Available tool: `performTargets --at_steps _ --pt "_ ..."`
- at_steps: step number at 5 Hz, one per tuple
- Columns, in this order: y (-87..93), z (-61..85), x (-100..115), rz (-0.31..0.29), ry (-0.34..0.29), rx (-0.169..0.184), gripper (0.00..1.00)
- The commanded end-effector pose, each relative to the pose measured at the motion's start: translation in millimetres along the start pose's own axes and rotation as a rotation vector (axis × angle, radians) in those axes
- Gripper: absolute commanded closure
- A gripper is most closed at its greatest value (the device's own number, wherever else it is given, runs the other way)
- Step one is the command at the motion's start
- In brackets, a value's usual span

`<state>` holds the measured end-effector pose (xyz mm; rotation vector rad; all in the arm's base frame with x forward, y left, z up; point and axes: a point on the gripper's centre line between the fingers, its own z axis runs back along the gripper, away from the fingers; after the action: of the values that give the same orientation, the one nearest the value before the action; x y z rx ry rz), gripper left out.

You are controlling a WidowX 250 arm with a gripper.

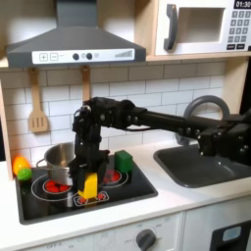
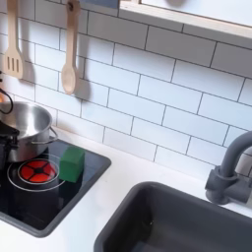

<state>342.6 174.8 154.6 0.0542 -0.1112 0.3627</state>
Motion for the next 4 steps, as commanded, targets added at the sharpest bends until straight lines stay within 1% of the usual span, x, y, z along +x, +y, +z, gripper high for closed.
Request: performTargets --at_steps 1,2,4 --pt "0.2 10.2 -0.4 -0.006 -0.006 -0.042 1.00" --pt "4.0 13.7 0.3 0.006 -0.005 -0.056 1.00" --pt "4.5 25.2 -1.3 0.003 -0.023 -0.075 1.00"
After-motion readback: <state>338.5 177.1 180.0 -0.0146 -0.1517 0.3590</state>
